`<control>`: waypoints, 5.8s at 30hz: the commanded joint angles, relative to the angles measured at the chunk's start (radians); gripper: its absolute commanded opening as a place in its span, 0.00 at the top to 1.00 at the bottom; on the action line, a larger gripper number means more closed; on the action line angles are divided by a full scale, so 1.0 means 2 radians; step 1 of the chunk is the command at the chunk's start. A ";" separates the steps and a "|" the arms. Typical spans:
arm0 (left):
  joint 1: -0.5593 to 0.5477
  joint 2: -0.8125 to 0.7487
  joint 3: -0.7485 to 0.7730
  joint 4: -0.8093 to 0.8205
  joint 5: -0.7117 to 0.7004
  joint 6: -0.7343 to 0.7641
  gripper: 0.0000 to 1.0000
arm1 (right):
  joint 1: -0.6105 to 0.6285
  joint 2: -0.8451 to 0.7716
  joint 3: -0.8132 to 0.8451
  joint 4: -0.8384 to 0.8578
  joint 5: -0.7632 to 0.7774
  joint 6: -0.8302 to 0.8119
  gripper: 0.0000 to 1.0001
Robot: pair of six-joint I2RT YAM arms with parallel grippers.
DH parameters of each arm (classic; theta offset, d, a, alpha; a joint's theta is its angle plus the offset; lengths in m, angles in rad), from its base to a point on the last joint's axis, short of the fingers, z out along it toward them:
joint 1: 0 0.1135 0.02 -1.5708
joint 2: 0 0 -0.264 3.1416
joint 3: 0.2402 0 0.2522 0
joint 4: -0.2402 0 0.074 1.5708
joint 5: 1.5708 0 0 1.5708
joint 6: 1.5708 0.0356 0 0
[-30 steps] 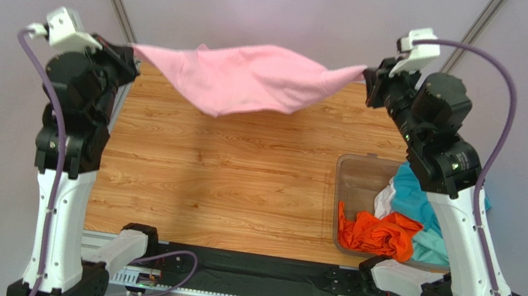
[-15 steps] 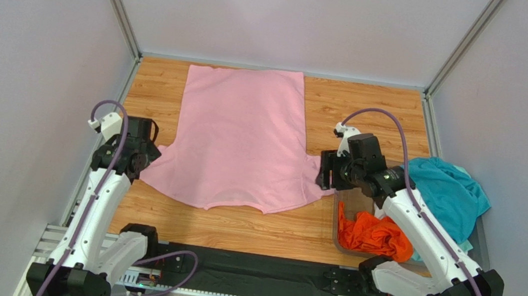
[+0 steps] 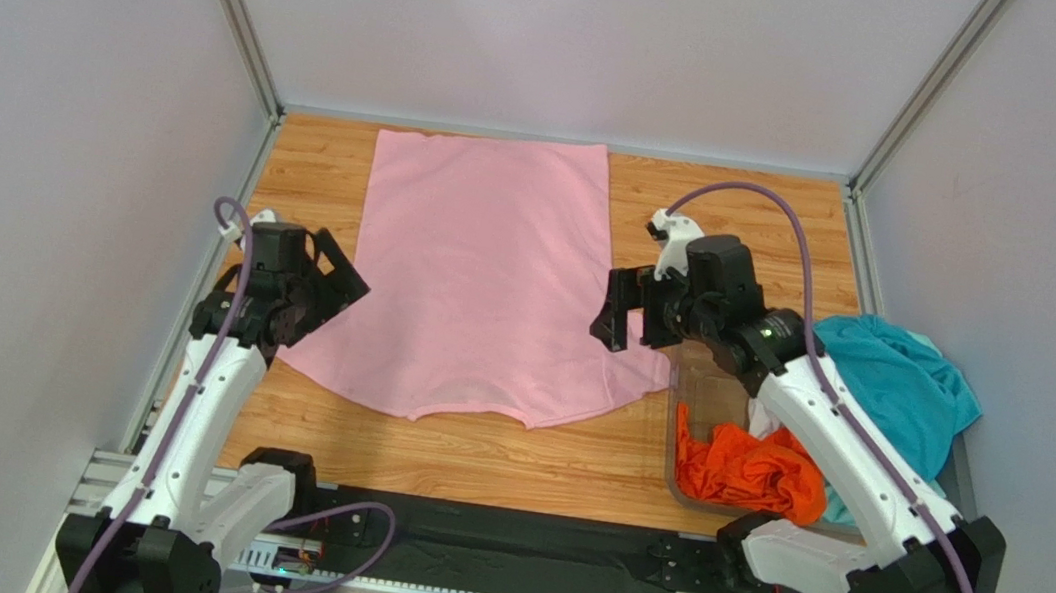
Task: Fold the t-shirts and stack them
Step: Flatten the tshirt out, then fold the tshirt
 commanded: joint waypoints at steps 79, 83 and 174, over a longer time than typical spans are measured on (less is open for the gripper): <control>0.027 0.443 0.239 0.002 0.054 0.096 0.00 | 0.201 0.187 -0.086 0.038 0.123 0.293 0.00; 0.027 0.376 0.178 0.011 0.041 0.099 0.00 | 0.229 0.155 -0.076 0.003 0.150 0.307 0.00; 0.065 -0.039 -0.117 -0.132 0.021 -0.068 0.00 | -0.014 0.097 -0.034 0.021 0.107 0.137 0.00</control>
